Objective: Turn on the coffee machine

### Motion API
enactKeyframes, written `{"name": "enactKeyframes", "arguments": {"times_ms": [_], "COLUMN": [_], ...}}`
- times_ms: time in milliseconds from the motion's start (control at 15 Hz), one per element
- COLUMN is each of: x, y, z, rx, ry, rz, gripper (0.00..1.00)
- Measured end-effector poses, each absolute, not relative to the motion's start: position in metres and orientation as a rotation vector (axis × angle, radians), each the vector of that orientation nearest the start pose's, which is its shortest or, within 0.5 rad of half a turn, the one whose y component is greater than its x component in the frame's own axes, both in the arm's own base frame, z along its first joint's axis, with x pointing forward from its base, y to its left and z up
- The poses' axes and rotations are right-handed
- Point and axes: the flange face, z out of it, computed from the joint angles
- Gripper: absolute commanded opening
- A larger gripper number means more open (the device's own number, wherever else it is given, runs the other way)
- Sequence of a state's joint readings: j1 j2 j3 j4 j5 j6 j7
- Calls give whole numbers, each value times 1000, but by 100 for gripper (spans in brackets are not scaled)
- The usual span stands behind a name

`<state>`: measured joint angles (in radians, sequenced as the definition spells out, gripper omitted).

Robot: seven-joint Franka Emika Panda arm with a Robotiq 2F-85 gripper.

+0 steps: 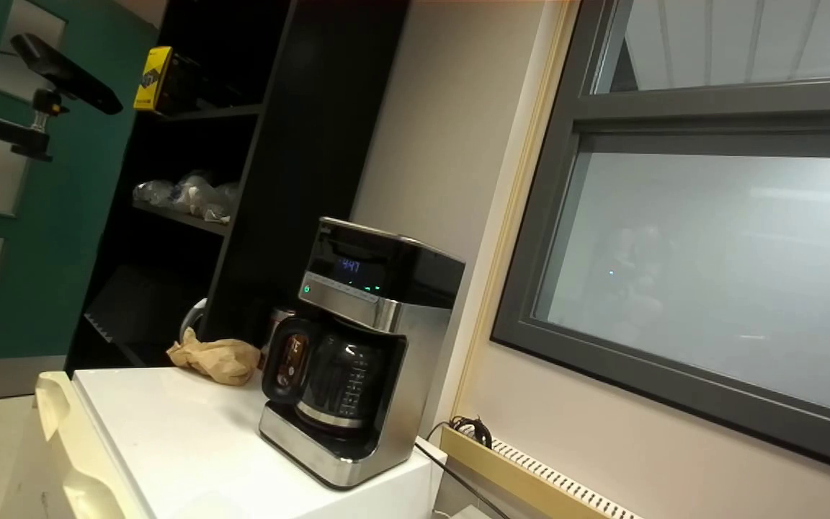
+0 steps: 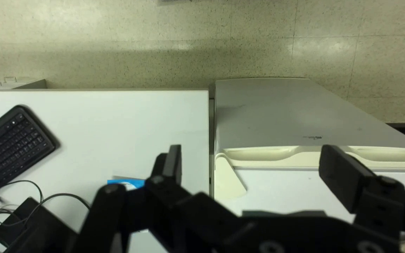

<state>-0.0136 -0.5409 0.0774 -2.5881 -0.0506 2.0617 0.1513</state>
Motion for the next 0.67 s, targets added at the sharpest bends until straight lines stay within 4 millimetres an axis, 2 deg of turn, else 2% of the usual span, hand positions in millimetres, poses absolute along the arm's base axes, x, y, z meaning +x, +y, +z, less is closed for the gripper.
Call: {"name": "enactKeyframes", "arguments": {"times_ms": [133, 267, 467, 600, 667], "x": [400, 425, 462, 484, 494], "y": [13, 3, -10, -16, -18], "z": [435, 429, 414, 402, 396], "rx": [-3226, -3235, -3244, -3242, -3237], "ry": [89, 68, 40, 20, 8], "rz": [-76, -142, -262, -351, -398], "gripper": [54, 36, 14, 1, 1]}}
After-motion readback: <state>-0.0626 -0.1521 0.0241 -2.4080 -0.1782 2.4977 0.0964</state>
